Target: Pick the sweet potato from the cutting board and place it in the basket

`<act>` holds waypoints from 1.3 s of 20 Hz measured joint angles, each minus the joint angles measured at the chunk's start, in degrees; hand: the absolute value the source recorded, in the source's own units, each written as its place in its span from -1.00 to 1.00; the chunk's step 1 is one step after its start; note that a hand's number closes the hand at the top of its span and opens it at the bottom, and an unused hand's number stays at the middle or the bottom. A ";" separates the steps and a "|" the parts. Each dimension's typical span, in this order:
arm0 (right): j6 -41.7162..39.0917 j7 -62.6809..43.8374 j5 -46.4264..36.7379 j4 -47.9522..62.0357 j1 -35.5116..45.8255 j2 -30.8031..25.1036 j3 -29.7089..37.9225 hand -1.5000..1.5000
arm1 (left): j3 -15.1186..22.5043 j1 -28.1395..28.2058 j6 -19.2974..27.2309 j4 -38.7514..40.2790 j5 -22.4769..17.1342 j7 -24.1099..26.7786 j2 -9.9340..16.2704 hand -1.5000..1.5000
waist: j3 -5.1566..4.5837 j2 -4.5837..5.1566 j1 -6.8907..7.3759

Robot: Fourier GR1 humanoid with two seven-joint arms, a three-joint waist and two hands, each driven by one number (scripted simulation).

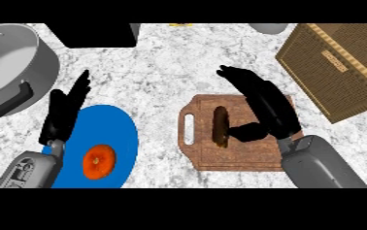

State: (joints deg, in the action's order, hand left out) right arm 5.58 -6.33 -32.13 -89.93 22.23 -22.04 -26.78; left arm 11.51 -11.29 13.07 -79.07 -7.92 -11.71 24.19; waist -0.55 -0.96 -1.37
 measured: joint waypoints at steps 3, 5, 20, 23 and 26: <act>-10.17 -8.43 -1.50 -2.01 2.96 -3.99 -2.29 -1.00 | -0.30 0.11 -0.27 0.42 -0.01 0.29 0.25 0.00 | -0.03 -0.10 0.03; -17.80 -13.90 -0.04 -4.11 4.63 -5.33 -3.42 -1.00 | -0.36 0.16 -0.69 0.47 -0.19 0.31 0.28 0.00 | 0.01 -0.09 0.06; -42.80 -44.95 14.57 -20.87 7.90 2.59 0.53 -1.00 | -2.42 -1.43 -2.90 1.55 1.85 0.46 -2.40 0.00 | 0.49 0.77 1.12; -42.90 -44.46 11.37 -20.95 7.65 2.88 1.00 -1.00 | -2.65 -1.69 -2.94 0.70 2.72 -0.60 -3.20 0.00 | 0.51 0.83 1.28; -42.69 -44.77 8.67 -22.68 6.54 3.75 0.85 -1.00 | -4.03 -1.52 -4.13 1.22 2.92 -0.07 -2.96 0.00 | 0.53 0.85 1.30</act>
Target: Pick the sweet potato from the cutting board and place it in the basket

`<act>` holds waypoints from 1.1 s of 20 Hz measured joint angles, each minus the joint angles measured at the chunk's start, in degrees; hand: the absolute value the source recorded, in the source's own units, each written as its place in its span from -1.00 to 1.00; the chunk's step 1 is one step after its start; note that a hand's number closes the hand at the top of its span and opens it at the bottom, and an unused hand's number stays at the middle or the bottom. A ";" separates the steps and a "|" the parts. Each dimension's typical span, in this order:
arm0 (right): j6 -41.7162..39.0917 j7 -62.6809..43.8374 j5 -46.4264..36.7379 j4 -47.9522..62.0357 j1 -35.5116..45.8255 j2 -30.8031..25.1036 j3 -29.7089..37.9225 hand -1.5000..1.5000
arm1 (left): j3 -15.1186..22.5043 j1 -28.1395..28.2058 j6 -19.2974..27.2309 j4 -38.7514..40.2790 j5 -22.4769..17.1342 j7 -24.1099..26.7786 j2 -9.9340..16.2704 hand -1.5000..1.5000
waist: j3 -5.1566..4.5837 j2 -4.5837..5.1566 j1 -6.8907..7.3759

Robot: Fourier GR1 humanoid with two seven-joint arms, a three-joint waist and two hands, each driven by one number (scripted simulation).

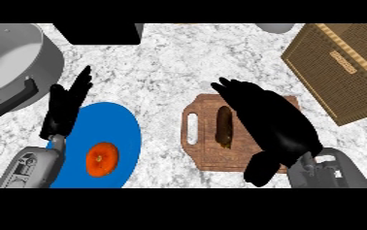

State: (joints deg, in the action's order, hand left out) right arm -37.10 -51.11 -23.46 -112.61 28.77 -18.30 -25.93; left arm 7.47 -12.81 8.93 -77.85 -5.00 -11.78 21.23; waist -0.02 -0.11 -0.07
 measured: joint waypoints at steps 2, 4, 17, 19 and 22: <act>0.17 1.65 -2.87 1.00 -1.39 -0.07 -0.38 -1.00 | -0.21 -0.15 -0.21 0.98 0.78 0.81 -0.78 0.00 | 0.00 0.04 0.02; 0.33 3.35 -5.28 1.13 -3.30 -0.02 -0.11 -1.00 | -0.55 -0.39 -0.58 0.45 1.43 -0.17 -1.26 0.00 | 0.01 0.07 0.04; 5.88 15.45 -18.40 11.77 -9.43 4.61 -0.99 -1.00 | -4.32 0.28 -3.79 -1.09 4.58 -1.01 -3.34 0.00 | 0.03 0.11 0.15; 7.12 18.10 -19.72 14.91 -8.42 5.20 -0.16 -1.00 | -5.35 -1.04 -4.60 1.18 4.64 -0.35 -3.57 0.00 | 0.02 0.14 0.14; 8.93 21.03 -22.20 19.17 -7.65 6.77 0.45 -1.00 | -5.48 0.04 -4.95 0.43 5.72 -0.28 -4.37 0.00 | 0.02 0.13 0.23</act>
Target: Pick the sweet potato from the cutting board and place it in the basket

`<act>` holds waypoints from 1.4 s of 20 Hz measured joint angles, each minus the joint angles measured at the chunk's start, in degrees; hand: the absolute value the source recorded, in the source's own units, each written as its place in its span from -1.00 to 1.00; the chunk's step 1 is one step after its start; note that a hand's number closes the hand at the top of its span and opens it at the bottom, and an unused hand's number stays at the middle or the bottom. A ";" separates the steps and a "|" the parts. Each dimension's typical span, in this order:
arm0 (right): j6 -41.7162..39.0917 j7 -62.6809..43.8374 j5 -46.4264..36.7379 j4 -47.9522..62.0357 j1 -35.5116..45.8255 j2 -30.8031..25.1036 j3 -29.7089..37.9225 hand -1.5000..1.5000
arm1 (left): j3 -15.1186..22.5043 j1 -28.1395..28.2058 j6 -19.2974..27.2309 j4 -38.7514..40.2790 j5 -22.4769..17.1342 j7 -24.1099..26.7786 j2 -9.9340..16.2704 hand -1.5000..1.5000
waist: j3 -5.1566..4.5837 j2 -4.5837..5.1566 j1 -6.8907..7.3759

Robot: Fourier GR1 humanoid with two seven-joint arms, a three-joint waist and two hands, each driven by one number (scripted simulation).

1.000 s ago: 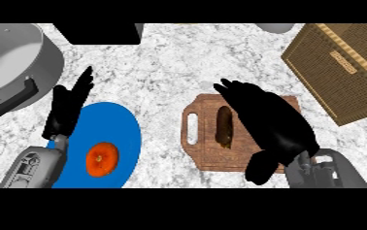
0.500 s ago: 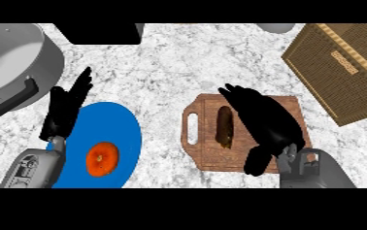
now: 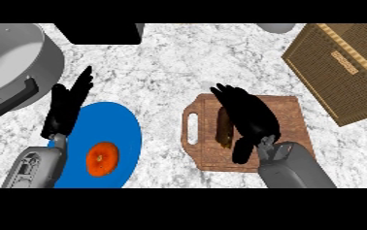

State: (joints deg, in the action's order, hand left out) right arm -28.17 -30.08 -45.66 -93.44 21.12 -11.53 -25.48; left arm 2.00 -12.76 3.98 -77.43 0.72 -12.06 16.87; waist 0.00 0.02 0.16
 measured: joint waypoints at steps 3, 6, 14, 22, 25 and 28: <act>1.27 1.96 -2.24 2.58 -0.47 1.64 -0.11 -1.00 | -0.63 -0.76 -0.35 -0.19 0.75 -0.48 -0.76 0.00 | 0.00 0.00 -0.04; 2.67 5.21 -3.68 5.74 -0.27 1.97 1.28 -1.00 | -1.34 -0.48 -0.92 -0.22 1.35 -0.45 -1.07 0.00 | 0.00 -0.01 -0.03; 2.35 6.31 -7.81 9.27 -0.39 5.89 2.96 -1.00 | -2.46 1.22 -1.92 -2.95 3.18 -1.58 -2.74 0.00 | 0.00 -0.03 -0.01; 4.49 9.09 -11.33 15.01 -1.46 8.21 4.12 -1.00 | -4.35 0.21 -3.46 -0.40 4.32 0.33 -3.48 0.00 | -0.01 -0.01 -0.09; 4.86 9.77 -12.48 15.80 -1.72 9.01 4.93 -1.00 | -4.57 -0.32 -3.14 -0.02 5.22 0.25 -4.46 0.00 | 0.00 -0.02 -0.11; 6.31 11.84 -13.56 17.71 -1.90 8.86 5.96 -1.00 | -4.74 0.13 -3.94 -1.65 5.39 -0.95 -4.66 0.00 | 0.00 -0.03 -0.07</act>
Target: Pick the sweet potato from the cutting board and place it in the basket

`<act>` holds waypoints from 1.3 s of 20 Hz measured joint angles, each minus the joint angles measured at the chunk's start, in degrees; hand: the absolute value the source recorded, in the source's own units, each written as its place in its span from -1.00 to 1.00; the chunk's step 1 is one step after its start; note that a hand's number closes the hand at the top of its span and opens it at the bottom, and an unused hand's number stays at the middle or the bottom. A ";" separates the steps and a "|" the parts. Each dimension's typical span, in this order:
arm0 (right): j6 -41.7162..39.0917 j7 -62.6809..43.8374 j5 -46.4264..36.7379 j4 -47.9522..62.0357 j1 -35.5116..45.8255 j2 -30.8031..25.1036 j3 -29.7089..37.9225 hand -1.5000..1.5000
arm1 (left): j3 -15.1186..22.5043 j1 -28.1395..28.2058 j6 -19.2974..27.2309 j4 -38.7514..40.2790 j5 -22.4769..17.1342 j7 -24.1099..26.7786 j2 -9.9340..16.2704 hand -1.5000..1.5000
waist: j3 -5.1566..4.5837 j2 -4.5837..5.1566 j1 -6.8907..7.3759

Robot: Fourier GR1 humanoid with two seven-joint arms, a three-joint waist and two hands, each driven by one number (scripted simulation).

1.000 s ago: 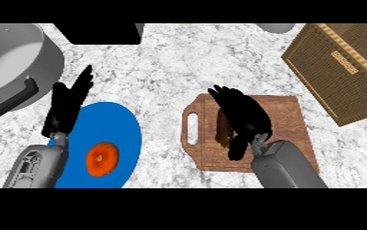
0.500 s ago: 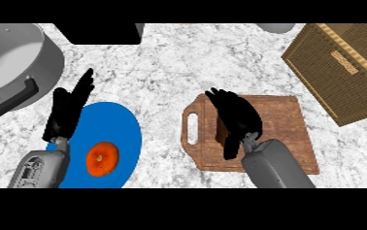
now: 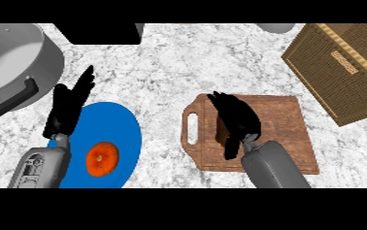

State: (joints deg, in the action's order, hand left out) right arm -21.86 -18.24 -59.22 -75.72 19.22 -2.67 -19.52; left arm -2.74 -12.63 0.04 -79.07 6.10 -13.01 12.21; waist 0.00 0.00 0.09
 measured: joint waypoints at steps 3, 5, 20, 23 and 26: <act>0.02 0.69 -0.98 0.23 -0.57 0.21 -0.08 1.00 | -0.95 -0.36 -0.87 0.06 -0.24 -0.54 0.35 0.00 | 0.00 -0.01 -0.02; -0.14 2.01 -1.36 1.71 0.30 0.21 0.45 1.00 | -1.07 0.68 -1.42 -1.51 -0.17 -1.04 0.43 0.00 | -0.01 -0.03 0.02; 8.42 16.13 -8.24 6.33 1.86 -7.33 0.23 1.00 | -2.12 -0.05 -1.79 0.10 0.68 0.17 -0.41 0.00 | -0.12 -0.55 0.19; 11.13 20.26 -8.76 8.39 2.21 -10.26 2.03 1.00 | -2.23 -0.69 -1.44 0.91 1.17 0.61 -0.61 0.00 | -0.21 -0.54 0.14; 13.75 21.83 -10.68 8.35 1.61 -11.20 2.39 1.00 | -1.93 0.09 -1.58 -0.45 1.27 0.00 -1.04 0.00 | -0.16 -0.39 0.10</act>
State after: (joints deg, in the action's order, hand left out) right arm -8.11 3.59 -69.90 -67.38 20.84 -13.86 -17.13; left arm -4.67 -12.54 -1.54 -79.52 7.37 -13.00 11.16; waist -0.16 -0.40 0.19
